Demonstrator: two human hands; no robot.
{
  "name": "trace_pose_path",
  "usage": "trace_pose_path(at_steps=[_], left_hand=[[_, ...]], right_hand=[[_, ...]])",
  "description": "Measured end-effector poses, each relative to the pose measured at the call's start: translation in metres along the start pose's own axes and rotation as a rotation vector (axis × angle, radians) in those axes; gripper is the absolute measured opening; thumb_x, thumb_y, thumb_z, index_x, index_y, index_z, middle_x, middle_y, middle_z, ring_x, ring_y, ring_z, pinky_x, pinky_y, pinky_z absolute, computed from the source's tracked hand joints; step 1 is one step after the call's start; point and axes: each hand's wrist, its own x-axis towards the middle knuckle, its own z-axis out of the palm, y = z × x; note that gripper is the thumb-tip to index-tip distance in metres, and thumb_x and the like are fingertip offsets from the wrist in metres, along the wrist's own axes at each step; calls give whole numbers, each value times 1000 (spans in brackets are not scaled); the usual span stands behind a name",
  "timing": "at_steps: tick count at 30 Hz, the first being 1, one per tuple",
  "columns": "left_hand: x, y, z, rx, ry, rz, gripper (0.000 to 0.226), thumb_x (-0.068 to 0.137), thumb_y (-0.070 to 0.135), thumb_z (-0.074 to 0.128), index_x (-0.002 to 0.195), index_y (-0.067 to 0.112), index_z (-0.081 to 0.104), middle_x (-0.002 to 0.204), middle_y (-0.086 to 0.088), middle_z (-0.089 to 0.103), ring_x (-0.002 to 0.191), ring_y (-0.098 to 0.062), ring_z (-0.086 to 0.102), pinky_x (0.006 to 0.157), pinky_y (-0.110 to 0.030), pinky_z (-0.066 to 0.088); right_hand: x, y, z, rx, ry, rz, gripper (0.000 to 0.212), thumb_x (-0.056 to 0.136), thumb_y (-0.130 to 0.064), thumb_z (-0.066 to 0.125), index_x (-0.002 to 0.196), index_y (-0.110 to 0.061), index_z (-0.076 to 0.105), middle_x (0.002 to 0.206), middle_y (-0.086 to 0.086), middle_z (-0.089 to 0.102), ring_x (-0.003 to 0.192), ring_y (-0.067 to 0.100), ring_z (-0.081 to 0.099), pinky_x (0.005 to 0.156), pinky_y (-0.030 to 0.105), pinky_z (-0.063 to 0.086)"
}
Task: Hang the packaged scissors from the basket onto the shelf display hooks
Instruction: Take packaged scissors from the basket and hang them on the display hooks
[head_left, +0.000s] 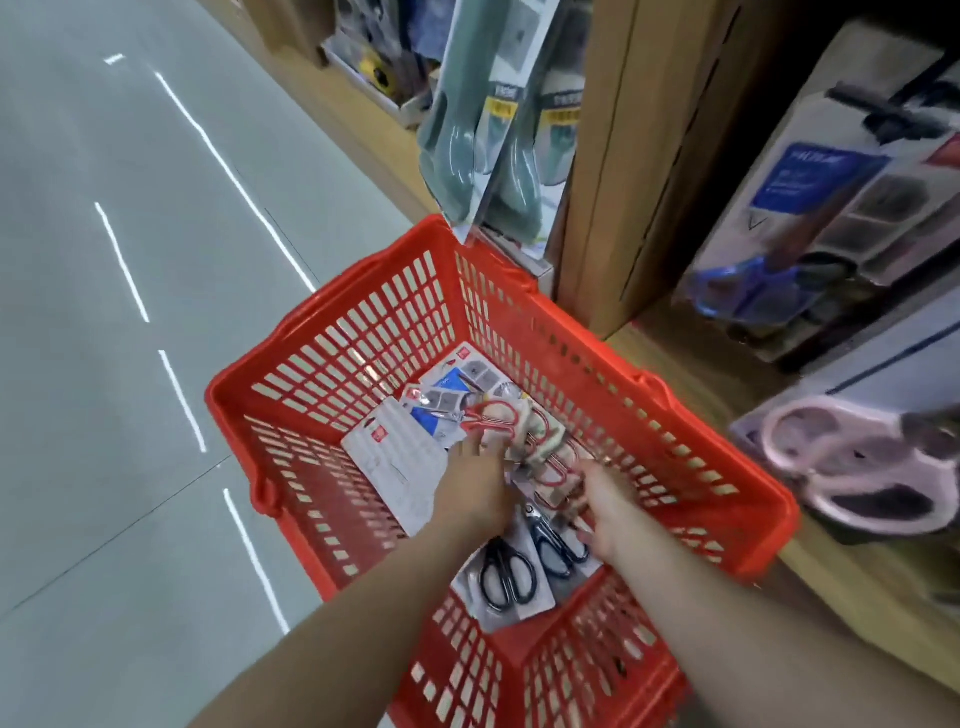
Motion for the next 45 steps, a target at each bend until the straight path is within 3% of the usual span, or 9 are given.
trace_pose_path(at_steps=[4,8,14,20,24,29,35,40,45], left_hand=[[40,12,19,124,-93,54,89,89,38,68,155,37,7,166,-9,-3,150,-44,-2,113,-64,29],[55,7,24,247,-112,72,97,85,37,71,155,38,4,165,-14,-5,147,-50,-12,111,-61,35],[34,-7,4,139,58,166,82,74,15,61,146,29,23,145,-10,33,140,-48,23,116,-53,29],[-24,13,-42,-99,110,380,56,76,31,51,131,21,50,133,2,51,124,-20,44,98,-23,37],[-65,17,-56,-301,52,310,70,74,11,67,132,39,38,125,13,58,113,-12,58,89,-23,47],[-108,26,-70,-551,14,307,92,74,-6,50,142,51,25,138,19,51,124,2,54,103,-25,48],[-148,25,-100,-1041,348,-49,65,83,-8,52,120,45,58,134,18,53,122,8,47,99,-33,43],[-164,41,-121,-1373,15,-188,42,84,53,68,123,41,57,116,6,72,109,-27,67,91,-57,54],[-184,83,-139,-1547,248,-41,30,89,8,69,118,12,67,105,-11,76,95,-32,74,90,-52,57]], right_hand=[[19,-1,10,95,24,68,20,95,-28,54,90,-8,57,76,11,57,57,19,45,51,25,34],[28,-2,11,173,-14,86,20,90,-31,64,83,-14,57,56,5,54,47,17,46,46,22,33],[24,-8,21,-45,-108,-216,13,87,-25,72,99,-20,67,87,1,70,84,26,66,86,43,54],[-6,-37,13,-54,-437,-237,54,87,14,52,121,-27,53,93,12,67,65,23,64,47,25,51],[-29,-34,-9,-96,-696,-172,38,83,-4,65,118,-20,68,98,17,68,80,29,64,79,40,52],[-64,-17,-19,-107,-611,-297,33,76,-4,76,105,-20,76,106,20,73,98,39,68,100,62,45],[-121,-13,-42,-60,-586,-487,49,79,10,67,114,-25,72,115,28,68,87,35,66,72,39,54],[-179,-10,-64,-435,-502,-862,53,80,0,75,113,-41,70,139,-18,53,118,-5,56,94,17,50],[-221,-6,-82,-437,-499,-1096,80,79,4,76,129,-54,52,146,-14,51,126,-9,50,93,5,41]])
